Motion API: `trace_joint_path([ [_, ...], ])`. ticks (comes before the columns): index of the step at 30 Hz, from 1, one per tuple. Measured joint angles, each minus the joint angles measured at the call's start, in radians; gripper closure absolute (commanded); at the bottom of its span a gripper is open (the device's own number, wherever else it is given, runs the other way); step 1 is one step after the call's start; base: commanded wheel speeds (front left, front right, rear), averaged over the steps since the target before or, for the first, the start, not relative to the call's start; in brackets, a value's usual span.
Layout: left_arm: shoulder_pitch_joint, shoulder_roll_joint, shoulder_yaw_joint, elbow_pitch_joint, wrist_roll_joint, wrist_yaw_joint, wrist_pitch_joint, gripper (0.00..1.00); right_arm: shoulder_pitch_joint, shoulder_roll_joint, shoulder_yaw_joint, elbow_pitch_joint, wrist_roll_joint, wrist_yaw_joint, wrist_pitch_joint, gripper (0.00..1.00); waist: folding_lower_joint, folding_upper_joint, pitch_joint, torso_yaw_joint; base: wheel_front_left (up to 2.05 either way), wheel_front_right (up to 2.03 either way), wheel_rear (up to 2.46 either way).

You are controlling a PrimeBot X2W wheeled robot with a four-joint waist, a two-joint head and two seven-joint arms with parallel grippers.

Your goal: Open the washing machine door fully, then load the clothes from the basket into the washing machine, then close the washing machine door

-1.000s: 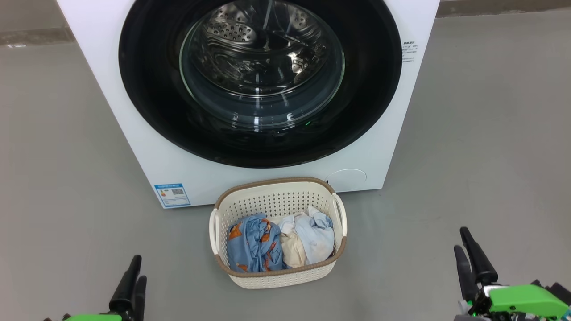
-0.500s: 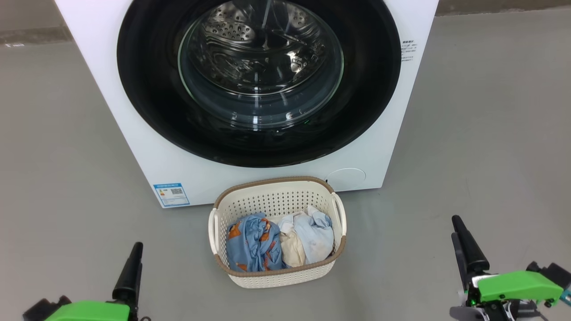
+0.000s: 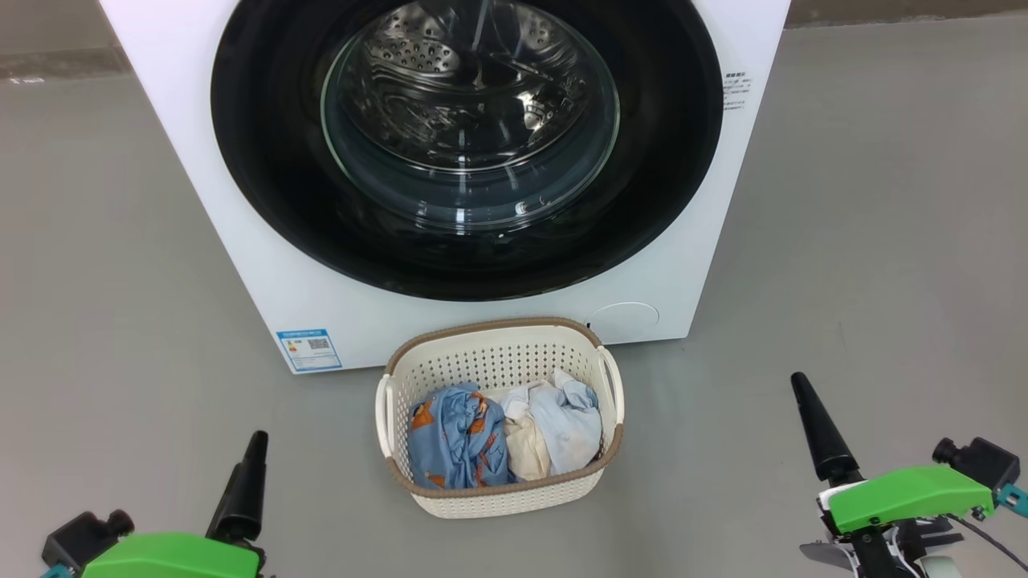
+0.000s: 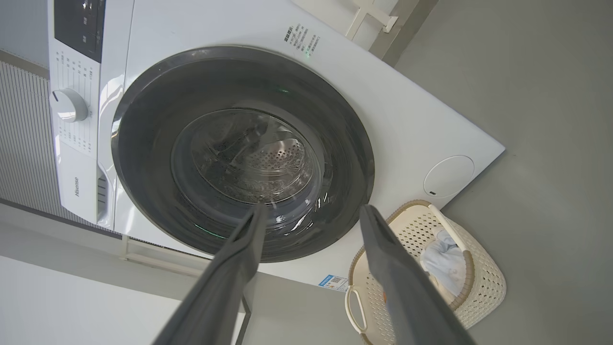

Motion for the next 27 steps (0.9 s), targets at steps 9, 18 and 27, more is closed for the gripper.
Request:
trace_joint_path([
  [9,-0.015,0.018,-0.025,-0.001,0.133,0.0,-0.026,0.0,-0.017,-0.011,0.016,0.007,-0.14,0.0,-0.024,0.0,0.0,0.0,0.002,0.0,0.0,0.0,0.0],
  [18,-0.015,0.028,-0.032,-0.001,0.269,0.0,-0.053,0.0,-0.028,-0.02,0.022,0.018,-0.277,0.0,-0.049,0.0,0.0,0.0,0.005,-0.001,0.0,0.0,0.0],
  [27,-0.02,0.036,-0.047,-0.002,0.395,0.0,-0.077,0.0,-0.043,-0.025,0.028,0.033,-0.415,0.0,-0.077,0.0,0.0,0.0,0.008,0.003,0.0,0.0,0.0],
])
